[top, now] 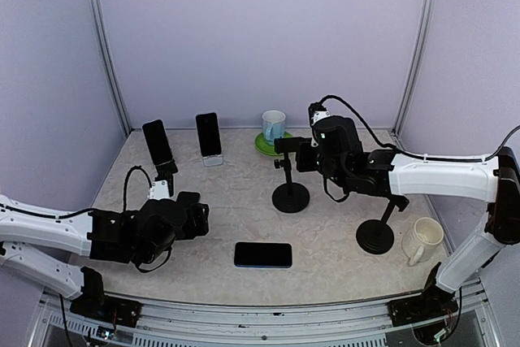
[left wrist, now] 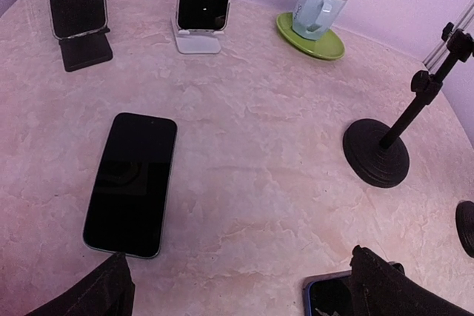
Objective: Place the phone on the phone stand
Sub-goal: Place the phone stand at the center of the board.
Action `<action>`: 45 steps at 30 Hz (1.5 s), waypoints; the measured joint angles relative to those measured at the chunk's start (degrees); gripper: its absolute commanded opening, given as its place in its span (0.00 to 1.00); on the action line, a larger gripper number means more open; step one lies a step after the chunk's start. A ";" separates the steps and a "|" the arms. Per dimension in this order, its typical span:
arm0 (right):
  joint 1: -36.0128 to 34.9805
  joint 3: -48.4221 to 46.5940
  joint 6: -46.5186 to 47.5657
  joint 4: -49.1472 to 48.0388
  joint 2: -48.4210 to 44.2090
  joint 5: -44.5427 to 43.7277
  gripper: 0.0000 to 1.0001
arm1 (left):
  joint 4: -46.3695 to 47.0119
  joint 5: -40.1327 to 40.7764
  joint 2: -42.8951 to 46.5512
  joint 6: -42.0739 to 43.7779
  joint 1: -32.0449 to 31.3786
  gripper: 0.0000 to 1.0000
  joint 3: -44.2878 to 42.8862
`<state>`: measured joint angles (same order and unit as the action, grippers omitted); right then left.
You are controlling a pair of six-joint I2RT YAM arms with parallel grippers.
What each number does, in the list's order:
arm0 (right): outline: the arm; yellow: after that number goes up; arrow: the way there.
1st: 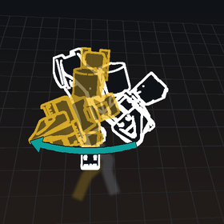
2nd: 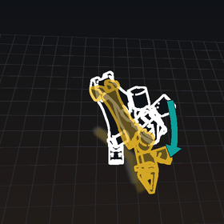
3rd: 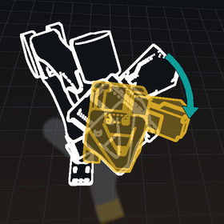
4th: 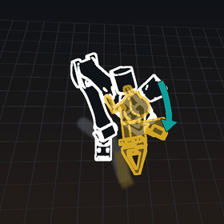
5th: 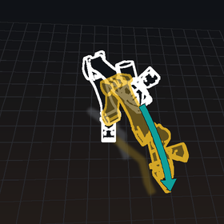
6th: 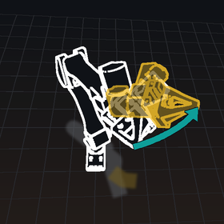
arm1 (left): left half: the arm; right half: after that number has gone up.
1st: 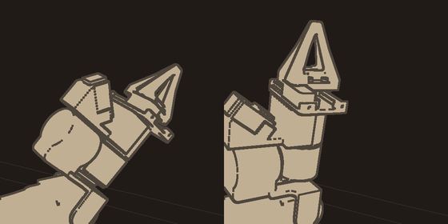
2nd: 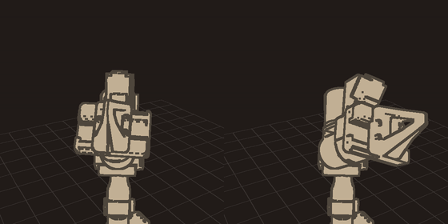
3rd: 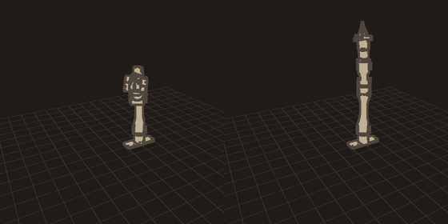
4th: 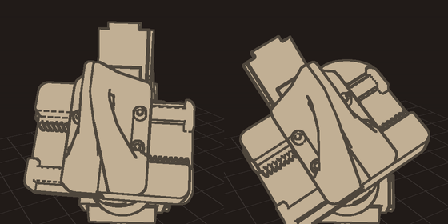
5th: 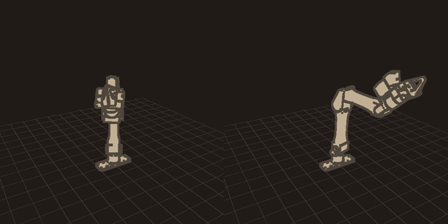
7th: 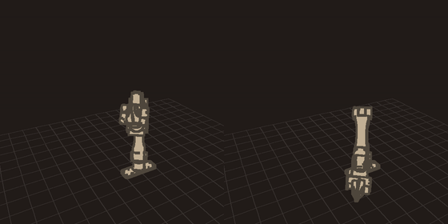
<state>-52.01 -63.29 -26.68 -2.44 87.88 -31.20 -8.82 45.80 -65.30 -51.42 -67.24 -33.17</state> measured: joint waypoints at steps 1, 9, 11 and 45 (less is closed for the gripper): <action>0.00 -0.04 0.00 -0.02 0.11 -0.55 0.00 | -0.07 0.13 0.24 -0.04 0.00 0.99 0.15; 0.00 -0.02 0.00 0.76 0.04 -2.32 0.00 | 0.33 0.20 0.04 0.02 0.00 0.99 0.83; -0.02 -0.02 0.26 1.38 -0.17 -2.58 0.00 | 0.66 0.20 -0.61 0.26 0.00 0.99 0.83; -0.98 -2.32 6.32 9.57 -8.55 6.14 0.87 | -2.23 2.16 -1.90 -3.39 2.14 0.99 0.85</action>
<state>-52.99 -65.60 -20.36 7.14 79.33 -25.06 -11.05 47.97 -67.20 -54.81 -65.10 -32.32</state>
